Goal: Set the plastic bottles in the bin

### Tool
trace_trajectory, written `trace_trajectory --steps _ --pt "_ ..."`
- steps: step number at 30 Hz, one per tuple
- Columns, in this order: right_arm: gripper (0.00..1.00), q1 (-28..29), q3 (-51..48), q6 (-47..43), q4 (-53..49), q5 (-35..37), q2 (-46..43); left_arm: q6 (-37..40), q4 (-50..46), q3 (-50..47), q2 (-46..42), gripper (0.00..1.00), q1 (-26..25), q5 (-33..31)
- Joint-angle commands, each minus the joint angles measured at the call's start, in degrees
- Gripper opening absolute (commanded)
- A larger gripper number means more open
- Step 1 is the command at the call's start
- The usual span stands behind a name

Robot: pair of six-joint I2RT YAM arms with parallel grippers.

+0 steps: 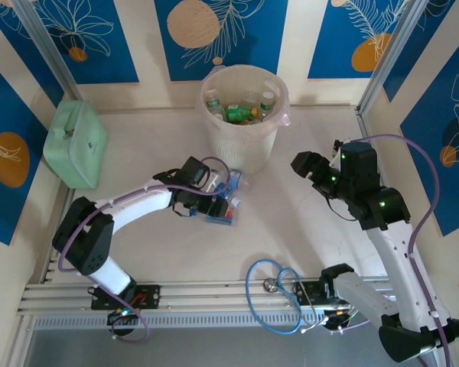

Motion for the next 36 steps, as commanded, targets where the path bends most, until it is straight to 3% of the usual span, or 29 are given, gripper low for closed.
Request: trace_trajectory --steps 1,6,13,24,30,36 --pt "0.77 -0.46 -0.28 0.68 0.71 -0.58 0.03 1.15 -3.87 -0.86 -1.79 0.89 -1.39 4.03" --pt "0.77 -0.68 0.47 0.07 -0.28 -0.15 0.31 2.25 -6.76 -0.15 -2.42 0.88 -3.22 7.01" --pt "0.77 -1.67 -1.45 0.66 0.63 -1.40 -1.43 6.81 -7.86 1.58 -1.82 0.89 -5.13 -5.51" --pt "0.76 -2.13 -1.81 0.61 0.22 -1.55 -1.98 13.89 -3.61 4.58 5.01 0.96 -6.97 -9.58" --pt "0.76 -3.03 -1.87 0.41 -0.77 -1.60 -2.60 13.17 -2.97 4.15 7.13 0.89 -7.07 -6.11" --pt "0.76 -4.51 -3.63 1.33 0.65 -3.65 -2.93 10.75 -1.33 2.71 8.34 0.76 -7.49 -7.26"
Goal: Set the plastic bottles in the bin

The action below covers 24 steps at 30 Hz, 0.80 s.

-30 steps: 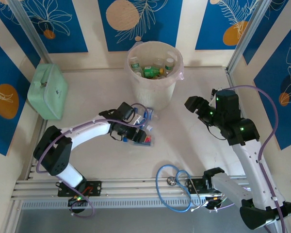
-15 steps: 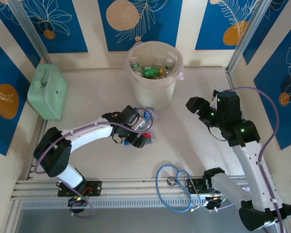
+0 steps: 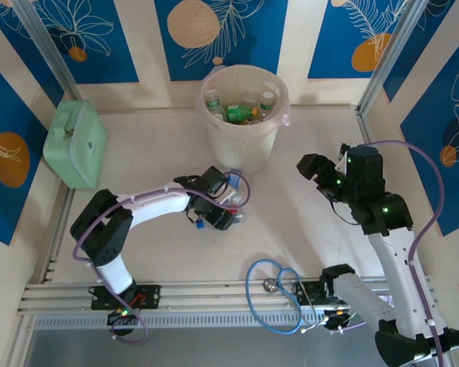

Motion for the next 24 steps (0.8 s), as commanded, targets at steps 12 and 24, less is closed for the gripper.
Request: trace_trajectory --steps 12,24 --pt "0.76 -4.10 -0.39 0.52 -0.44 -4.29 -0.75 -0.39 -1.21 -3.00 -2.95 0.68 -2.72 -0.60" --pt "0.75 -7.49 0.42 0.10 -0.32 -6.53 -0.91 -2.01 -2.45 -4.98 -12.42 0.68 -4.12 -2.00"
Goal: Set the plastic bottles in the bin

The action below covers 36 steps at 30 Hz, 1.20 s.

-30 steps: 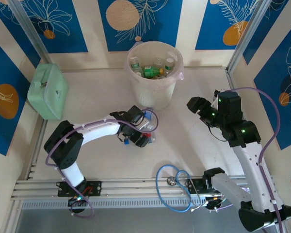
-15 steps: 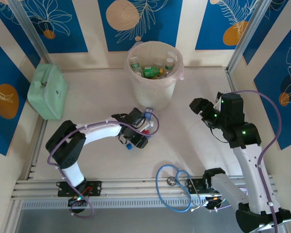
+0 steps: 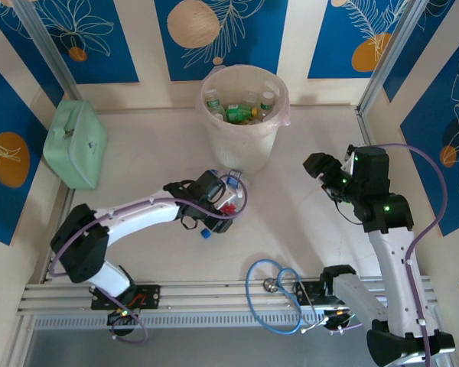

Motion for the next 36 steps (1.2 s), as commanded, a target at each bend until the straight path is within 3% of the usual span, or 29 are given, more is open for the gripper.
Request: trace_trajectory --steps 1,5,11,20,28,36 --pt "0.75 -0.86 1.08 -0.16 -0.41 -2.17 -0.97 -0.49 -1.87 -1.52 -0.23 0.72 -0.51 -2.40" --pt "0.75 -1.66 0.99 -0.27 -0.59 -3.01 -1.12 0.62 -1.74 -1.57 2.43 0.86 -0.51 -5.31" --pt "0.75 -2.75 0.83 -0.77 -1.33 -3.58 -1.27 3.65 -0.64 -0.41 5.52 0.91 -0.34 -5.02" --pt "0.75 -3.89 0.37 -0.49 -1.11 -4.73 -1.19 4.53 0.99 2.93 11.47 0.86 0.01 -4.38" --pt "0.75 -4.82 0.37 -0.53 -1.34 -5.36 -1.52 3.54 -0.06 4.60 12.97 0.66 0.01 -1.66" --pt "0.73 -5.52 0.28 -0.54 -1.26 -5.77 -1.68 2.14 -1.38 3.69 10.05 0.57 -0.15 -1.05"
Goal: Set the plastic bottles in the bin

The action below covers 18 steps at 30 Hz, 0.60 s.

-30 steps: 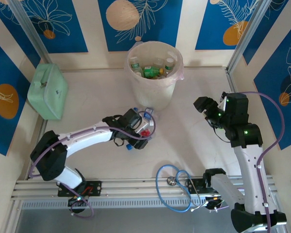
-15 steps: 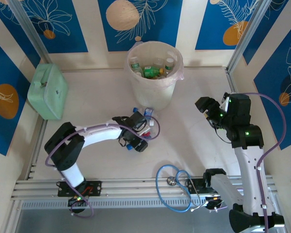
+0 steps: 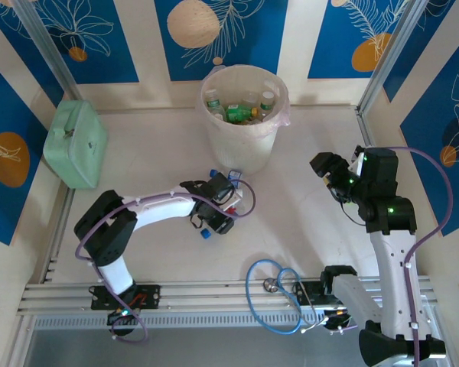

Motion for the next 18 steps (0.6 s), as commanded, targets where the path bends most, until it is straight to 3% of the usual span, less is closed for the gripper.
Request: trace_trajectory --steps 1,9,13,18 --pt "0.73 -0.45 0.28 -0.58 -0.85 -1.65 -0.87 -0.94 -2.53 0.74 -3.23 0.57 -0.31 1.58" --pt "0.73 -1.46 -0.22 -0.92 -1.00 -1.82 -1.47 -4.58 -11.13 9.37 -14.08 0.57 -1.33 2.48" --pt "0.73 -1.69 -0.86 -0.88 -0.55 -2.26 -1.66 -7.84 -15.25 19.57 -16.91 0.60 -1.34 2.33" --pt "0.73 -1.69 -0.71 -0.70 -0.15 -2.96 -1.58 -10.87 -18.56 35.75 -13.91 0.61 -0.68 -2.91"
